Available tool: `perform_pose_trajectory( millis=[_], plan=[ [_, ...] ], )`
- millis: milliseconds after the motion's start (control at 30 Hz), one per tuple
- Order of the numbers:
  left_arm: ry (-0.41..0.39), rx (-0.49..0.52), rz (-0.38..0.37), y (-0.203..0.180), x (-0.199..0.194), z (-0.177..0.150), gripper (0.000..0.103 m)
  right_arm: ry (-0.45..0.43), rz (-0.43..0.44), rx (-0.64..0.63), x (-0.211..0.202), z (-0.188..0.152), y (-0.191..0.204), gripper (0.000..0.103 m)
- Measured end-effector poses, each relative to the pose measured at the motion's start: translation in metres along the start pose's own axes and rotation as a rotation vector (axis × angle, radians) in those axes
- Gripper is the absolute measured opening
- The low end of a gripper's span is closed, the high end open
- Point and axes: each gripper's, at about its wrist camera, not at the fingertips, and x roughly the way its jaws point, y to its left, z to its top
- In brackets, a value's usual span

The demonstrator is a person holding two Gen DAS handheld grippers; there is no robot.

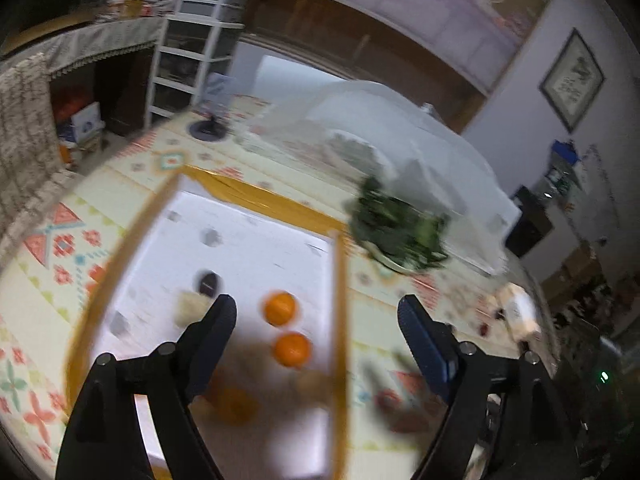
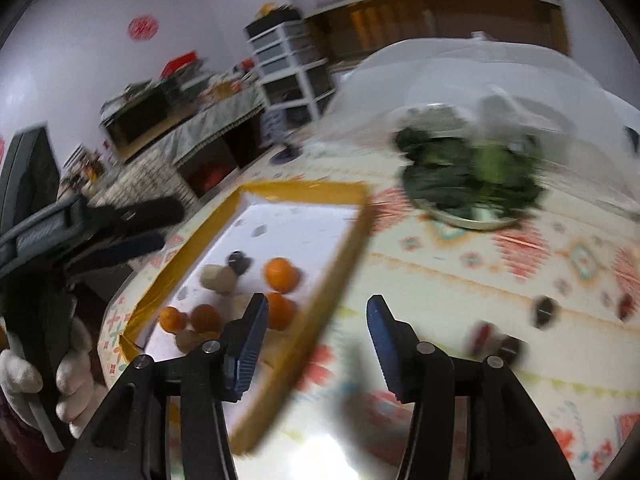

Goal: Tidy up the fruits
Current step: 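Open both grippers to drop the dark fruit and orange into the tray, then move both grippers back toward the dark fruits on the tablecloth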

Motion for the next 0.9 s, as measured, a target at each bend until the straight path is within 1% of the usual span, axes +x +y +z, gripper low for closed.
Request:
perform_pose_trajectory(
  millis=[67, 100, 267, 300, 367, 433, 533, 633, 700, 800, 867, 900],
  plan=[
    [0.017, -0.008, -0.052, -0.014, -0.002, -0.013, 0.082, -0.020, -0.045, 0.025, -0.021, -0.008, -0.025, 0.056],
    [0.029, -0.001, -0.072, -0.024, -0.002, -0.020, 0.082, -0.027, -0.084, 0.042, -0.034, -0.015, -0.043, 0.057],
    [0.079, 0.072, -0.122, -0.071, 0.007, -0.055, 0.082, -0.035, -0.229, 0.146, -0.080, -0.044, -0.118, 0.058],
    [0.083, 0.085, -0.123, -0.077, 0.009, -0.060, 0.082, -0.035, -0.266, 0.186, -0.091, -0.052, -0.139, 0.058],
    [0.091, 0.118, -0.122, -0.093, 0.018, -0.072, 0.082, -0.035, -0.314, 0.242, -0.108, -0.061, -0.170, 0.058],
    [0.113, 0.139, -0.114, -0.105, 0.032, -0.083, 0.082, -0.036, -0.354, 0.277, -0.119, -0.068, -0.193, 0.058],
    [0.162, 0.143, -0.125, -0.115, 0.050, -0.093, 0.082, -0.040, -0.392, 0.317, -0.130, -0.072, -0.222, 0.058],
    [0.176, 0.148, -0.113, -0.118, 0.060, -0.097, 0.082, -0.050, -0.393, 0.354, -0.130, -0.069, -0.245, 0.058],
    [0.179, 0.146, -0.105, -0.118, 0.064, -0.098, 0.082, -0.059, -0.397, 0.367, -0.124, -0.060, -0.257, 0.058],
    [0.179, 0.138, -0.095, -0.117, 0.071, -0.096, 0.082, -0.067, -0.419, 0.374, -0.109, -0.036, -0.276, 0.057],
    [0.188, 0.145, -0.093, -0.118, 0.076, -0.094, 0.082, -0.045, -0.440, 0.365, -0.095, -0.021, -0.290, 0.057],
    [0.190, 0.153, -0.089, -0.119, 0.078, -0.092, 0.082, -0.032, -0.466, 0.357, -0.086, -0.013, -0.297, 0.057]
  ],
)
